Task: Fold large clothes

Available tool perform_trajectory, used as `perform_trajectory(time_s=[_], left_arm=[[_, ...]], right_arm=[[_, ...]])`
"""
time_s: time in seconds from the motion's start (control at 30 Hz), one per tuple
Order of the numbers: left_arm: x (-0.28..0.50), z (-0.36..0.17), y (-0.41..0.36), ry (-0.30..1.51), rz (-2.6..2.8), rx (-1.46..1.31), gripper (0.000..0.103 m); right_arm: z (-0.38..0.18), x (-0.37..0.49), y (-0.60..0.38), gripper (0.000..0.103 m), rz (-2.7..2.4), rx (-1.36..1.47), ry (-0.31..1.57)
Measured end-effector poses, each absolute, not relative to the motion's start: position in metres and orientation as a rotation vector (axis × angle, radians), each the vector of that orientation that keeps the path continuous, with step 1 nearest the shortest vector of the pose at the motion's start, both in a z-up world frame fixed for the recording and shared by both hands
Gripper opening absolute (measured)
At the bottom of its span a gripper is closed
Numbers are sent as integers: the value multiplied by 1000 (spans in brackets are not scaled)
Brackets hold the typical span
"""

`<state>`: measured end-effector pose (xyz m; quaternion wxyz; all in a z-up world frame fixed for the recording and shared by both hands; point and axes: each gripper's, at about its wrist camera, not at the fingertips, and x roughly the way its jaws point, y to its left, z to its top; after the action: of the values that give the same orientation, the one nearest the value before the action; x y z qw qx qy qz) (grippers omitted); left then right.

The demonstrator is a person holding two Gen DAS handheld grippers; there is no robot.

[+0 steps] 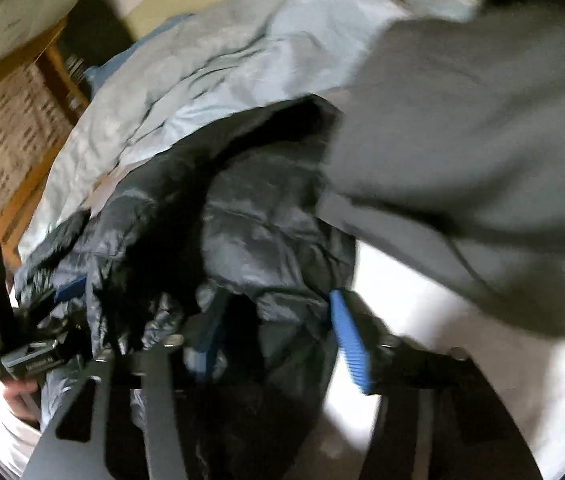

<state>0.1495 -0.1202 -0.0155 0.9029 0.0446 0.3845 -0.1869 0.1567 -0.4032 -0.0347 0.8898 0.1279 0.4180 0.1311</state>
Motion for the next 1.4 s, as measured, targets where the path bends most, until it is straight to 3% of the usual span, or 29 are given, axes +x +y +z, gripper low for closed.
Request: perform_trajectory(time_s=[0.13,0.33,0.4,0.47,0.6,0.83,0.93,1.03,1.4], left_arm=[[147,-15,-119,793,-382,90,74],[149,-16,-124,795,-360,125,74],[149,-16,-126,796,-355,133,75],[148,-16,-126,794,-352,138,75],[147,-15,-125,781,-348,136,74],[150,-16,-120,791,-344,109,74],[151,-17,-121,798,-344,106,74],[152,-18,-121,804,-342,107,74],[153,-19,-126,806,-329,133,75]], right_arm=[[-40,169,-396,79,269,227,864],[-37,176,-422,80,177,343,808],[-41,179,-425,68,198,371,822],[-44,180,-427,4,235,405,834],[-33,169,-424,4,248,382,777],[55,88,-396,4,229,124,470],[84,57,-402,4,224,202,411],[86,34,-417,4,357,368,415],[84,-35,-439,4,386,378,264]])
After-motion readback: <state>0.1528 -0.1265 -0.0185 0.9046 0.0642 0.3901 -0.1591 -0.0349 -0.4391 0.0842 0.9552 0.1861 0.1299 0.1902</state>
